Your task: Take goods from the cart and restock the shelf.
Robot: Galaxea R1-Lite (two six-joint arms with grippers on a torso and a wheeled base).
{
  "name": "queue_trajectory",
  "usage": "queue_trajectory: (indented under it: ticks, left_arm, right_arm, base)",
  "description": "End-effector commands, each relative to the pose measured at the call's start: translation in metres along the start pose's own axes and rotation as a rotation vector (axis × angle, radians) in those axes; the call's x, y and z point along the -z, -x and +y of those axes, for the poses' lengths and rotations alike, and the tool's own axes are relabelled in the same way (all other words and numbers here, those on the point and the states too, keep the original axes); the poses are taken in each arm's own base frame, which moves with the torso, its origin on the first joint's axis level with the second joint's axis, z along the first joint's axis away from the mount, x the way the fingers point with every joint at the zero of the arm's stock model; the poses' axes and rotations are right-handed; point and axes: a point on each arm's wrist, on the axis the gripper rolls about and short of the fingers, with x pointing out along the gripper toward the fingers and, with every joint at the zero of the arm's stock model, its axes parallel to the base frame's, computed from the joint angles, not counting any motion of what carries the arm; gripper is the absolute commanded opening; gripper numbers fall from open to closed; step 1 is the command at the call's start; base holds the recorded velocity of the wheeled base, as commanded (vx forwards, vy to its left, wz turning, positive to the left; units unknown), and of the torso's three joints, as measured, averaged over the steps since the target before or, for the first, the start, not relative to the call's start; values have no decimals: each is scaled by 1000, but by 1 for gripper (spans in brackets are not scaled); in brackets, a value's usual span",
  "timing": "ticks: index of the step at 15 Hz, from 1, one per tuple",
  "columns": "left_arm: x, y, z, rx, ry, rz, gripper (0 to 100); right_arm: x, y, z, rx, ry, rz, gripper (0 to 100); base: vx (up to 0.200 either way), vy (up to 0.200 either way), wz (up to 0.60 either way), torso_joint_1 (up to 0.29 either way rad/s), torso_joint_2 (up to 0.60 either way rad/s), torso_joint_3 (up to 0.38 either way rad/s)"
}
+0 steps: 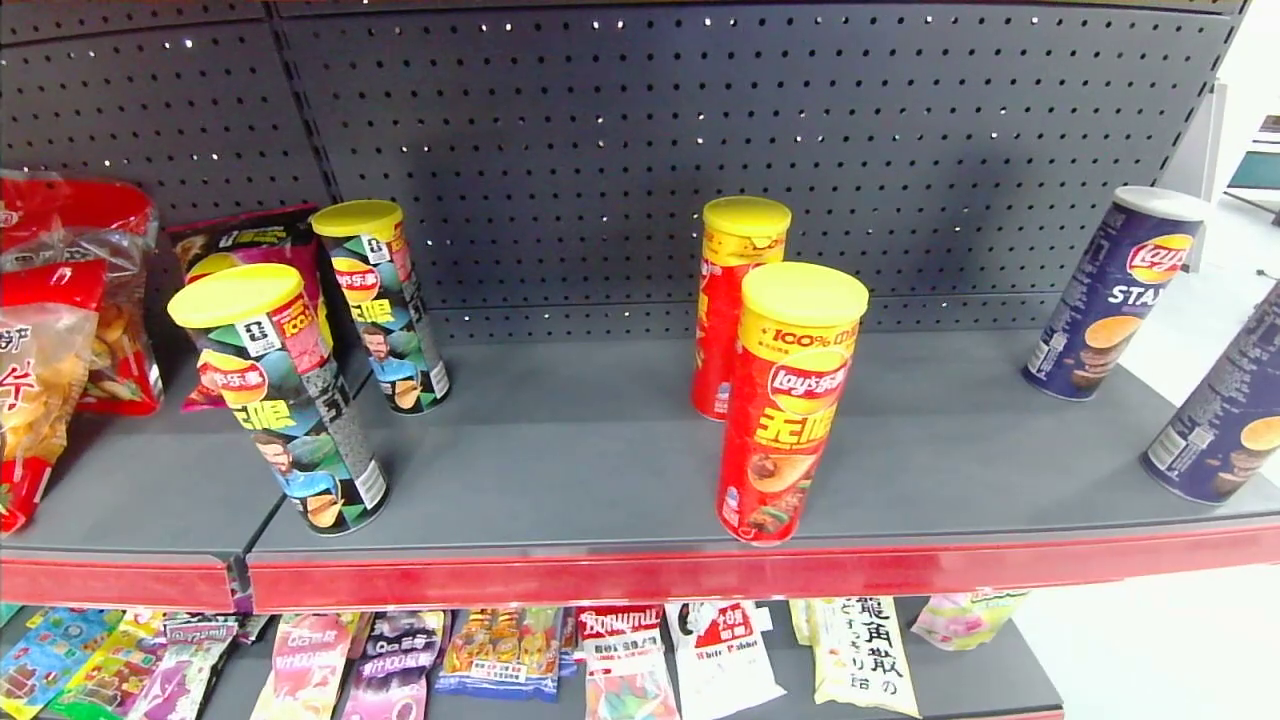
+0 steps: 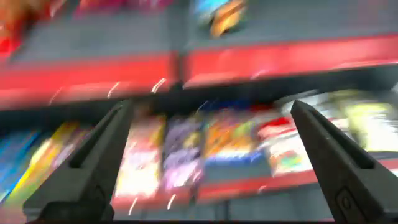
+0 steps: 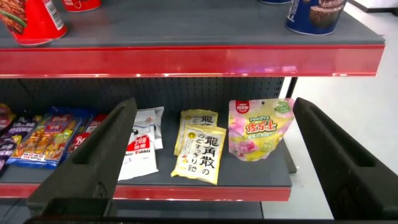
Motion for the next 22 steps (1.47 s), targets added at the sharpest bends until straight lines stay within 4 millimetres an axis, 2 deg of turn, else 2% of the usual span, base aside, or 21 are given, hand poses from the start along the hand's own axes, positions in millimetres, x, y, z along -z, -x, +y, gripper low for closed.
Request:
queue_trajectory:
  ticks: [1, 4, 14, 15, 16, 17, 18, 19, 22]
  left_arm:
    - [10, 0, 0, -18, 24, -22, 100]
    - [14, 0, 3, -148, 87, 7, 100]
    - [14, 0, 2, -115, 48, 10, 100]
    - [14, 0, 2, -115, 48, 10, 100]
    - [14, 0, 2, -115, 48, 10, 100]
    - [14, 0, 2, -115, 48, 10, 100]
    - [14, 0, 2, -115, 48, 10, 100]
    - [14, 0, 2, -115, 48, 10, 100]
    - [14, 0, 2, -115, 48, 10, 100]
  right_arm:
    - [0, 0, 0, -1, 0, 2, 100]
    - [0, 0, 0, -1, 0, 2, 100]
    - [0, 0, 0, -4, 16, -1, 100]
    - [-13, 2, 1, -58, 8, -42, 100]
    - [-60, 4, 2, -143, -58, -72, 100]
    - [-99, -8, 2, -161, -129, -39, 100]
    - [-112, -21, 2, -182, -96, 4, 100]
    - [-117, -36, 3, -209, -16, 67, 100]
    - [-130, -98, 10, -265, 45, 282, 100]
  base:
    - [0, 0, 0, 0, 0, 0]
    - [0, 0, 0, 0, 0, 0]
    - [0, 0, 0, 0, 0, 0]
    - [0, 0, 0, 0, 0, 0]
    - [0, 0, 0, 0, 0, 0]
    - [0, 0, 0, 0, 0, 0]
    - [0, 0, 0, 0, 0, 0]
    - [0, 0, 0, 0, 0, 0]
    - [0, 0, 0, 0, 0, 0]
